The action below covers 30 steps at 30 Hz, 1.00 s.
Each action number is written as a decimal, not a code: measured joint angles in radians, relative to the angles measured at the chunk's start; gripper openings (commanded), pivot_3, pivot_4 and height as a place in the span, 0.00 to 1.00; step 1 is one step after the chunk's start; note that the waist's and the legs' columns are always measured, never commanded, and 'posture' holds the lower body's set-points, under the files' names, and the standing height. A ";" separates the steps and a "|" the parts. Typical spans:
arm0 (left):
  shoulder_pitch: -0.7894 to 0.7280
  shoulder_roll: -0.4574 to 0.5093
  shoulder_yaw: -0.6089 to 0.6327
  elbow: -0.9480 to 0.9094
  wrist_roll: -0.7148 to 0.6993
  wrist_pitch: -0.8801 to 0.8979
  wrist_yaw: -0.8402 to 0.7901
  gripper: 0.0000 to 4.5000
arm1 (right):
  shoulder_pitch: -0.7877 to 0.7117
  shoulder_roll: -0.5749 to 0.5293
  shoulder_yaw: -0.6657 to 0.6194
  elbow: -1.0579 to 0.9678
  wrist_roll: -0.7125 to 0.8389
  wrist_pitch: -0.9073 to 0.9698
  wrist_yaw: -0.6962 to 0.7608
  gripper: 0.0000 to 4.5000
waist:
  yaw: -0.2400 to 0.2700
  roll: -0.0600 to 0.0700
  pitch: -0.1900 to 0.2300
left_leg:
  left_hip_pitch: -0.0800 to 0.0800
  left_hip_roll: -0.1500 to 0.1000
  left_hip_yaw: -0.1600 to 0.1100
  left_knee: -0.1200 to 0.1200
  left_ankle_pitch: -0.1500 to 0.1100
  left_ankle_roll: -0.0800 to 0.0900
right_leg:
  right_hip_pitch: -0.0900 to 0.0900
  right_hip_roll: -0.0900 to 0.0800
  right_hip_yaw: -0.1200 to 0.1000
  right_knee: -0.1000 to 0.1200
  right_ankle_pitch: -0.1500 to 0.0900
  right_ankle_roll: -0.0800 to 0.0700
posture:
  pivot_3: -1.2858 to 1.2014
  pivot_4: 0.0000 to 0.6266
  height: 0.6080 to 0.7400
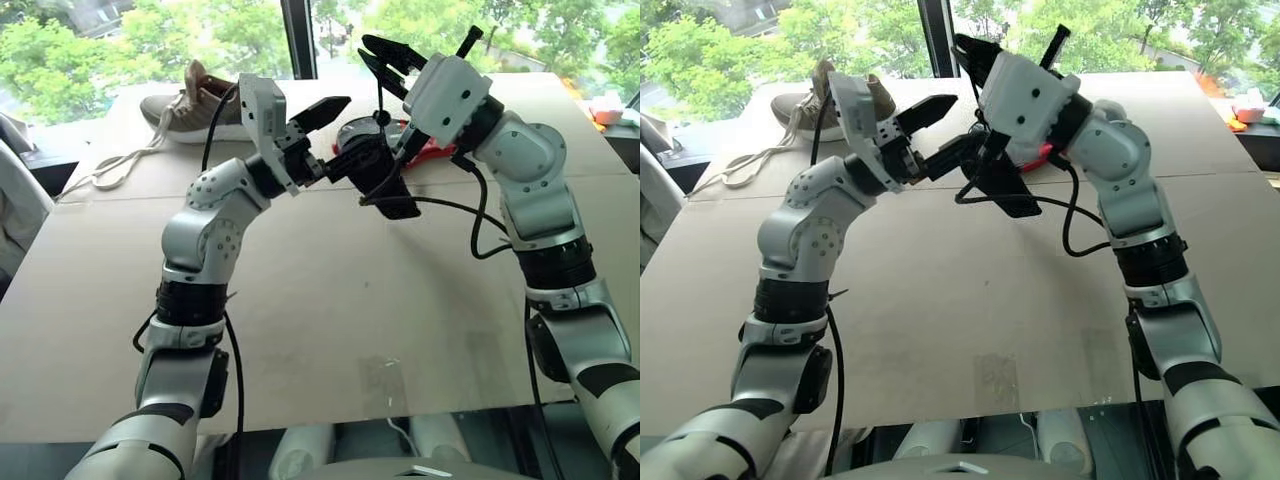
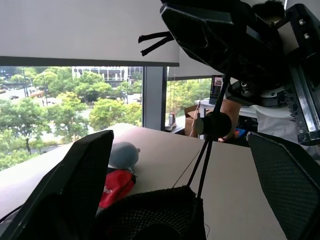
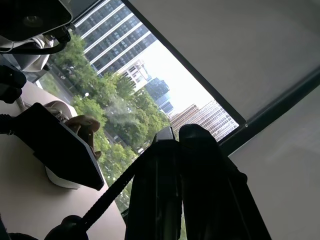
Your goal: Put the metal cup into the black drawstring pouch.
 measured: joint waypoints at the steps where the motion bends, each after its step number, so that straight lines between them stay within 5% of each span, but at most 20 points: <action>1: -0.001 -0.006 -0.001 0.000 0.004 0.000 -0.006 0.99 | 0.005 0.000 0.001 -0.006 0.000 0.002 0.005 0.00 | 0.000 0.000 0.000 | 0.000 0.000 0.000 0.000 0.000 0.000 | 0.000 0.000 0.000 0.000 0.000 0.000 | 0.52 0.24 0.97; 8: -0.037 -0.053 -0.007 0.018 0.028 0.000 -0.016 0.99 | 0.023 0.002 0.018 -0.020 -0.001 0.023 0.018 0.00 | 0.001 0.000 0.000 | 0.000 0.000 0.000 0.002 0.000 0.000 | 0.000 0.000 0.000 0.003 0.000 0.000 | 0.52 0.24 0.97; 11: -0.038 -0.071 -0.012 0.018 0.033 0.000 -0.021 0.85 | 0.023 0.002 0.018 -0.031 -0.001 0.031 0.021 0.00 | 0.000 0.000 0.000 | 0.000 0.000 0.000 0.003 0.000 0.000 | 0.000 0.000 0.000 0.004 0.000 0.000 | 0.52 0.24 0.97; 19: -0.034 -0.080 -0.019 0.018 0.034 0.012 -0.038 0.06 | 0.024 0.002 0.019 -0.034 -0.001 0.043 0.032 0.00 | 0.001 0.000 0.000 | 0.000 0.000 0.000 0.006 0.000 0.000 | 0.000 0.000 0.000 0.007 0.000 0.000 | 0.52 0.24 0.97; 30: 0.004 -0.062 -0.041 0.017 0.085 0.016 -0.048 0.05 | 0.023 0.010 0.018 -0.035 0.001 0.060 0.031 0.00 | 0.000 0.000 0.000 | 0.000 0.000 0.000 0.009 0.000 0.000 | 0.000 0.000 0.001 0.010 0.000 0.000 | 0.52 0.24 0.97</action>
